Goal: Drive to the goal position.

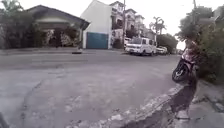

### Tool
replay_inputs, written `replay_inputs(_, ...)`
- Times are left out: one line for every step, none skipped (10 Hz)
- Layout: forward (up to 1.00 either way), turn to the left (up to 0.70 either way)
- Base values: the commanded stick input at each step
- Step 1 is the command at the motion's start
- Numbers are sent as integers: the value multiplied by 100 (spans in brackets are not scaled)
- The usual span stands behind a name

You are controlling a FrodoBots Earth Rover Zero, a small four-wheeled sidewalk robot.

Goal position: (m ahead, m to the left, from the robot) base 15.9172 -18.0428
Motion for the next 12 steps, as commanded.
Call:
replay_inputs(2, 0)
replay_inputs(0, 0)
replay_inputs(0, 0)
replay_inputs(30, 0)
replay_inputs(30, 0)
replay_inputs(20, 0)
replay_inputs(4, 0)
replay_inputs(0, 0)
replay_inputs(0, 0)
replay_inputs(0, 0)
replay_inputs(0, 0)
replay_inputs(8, 0)
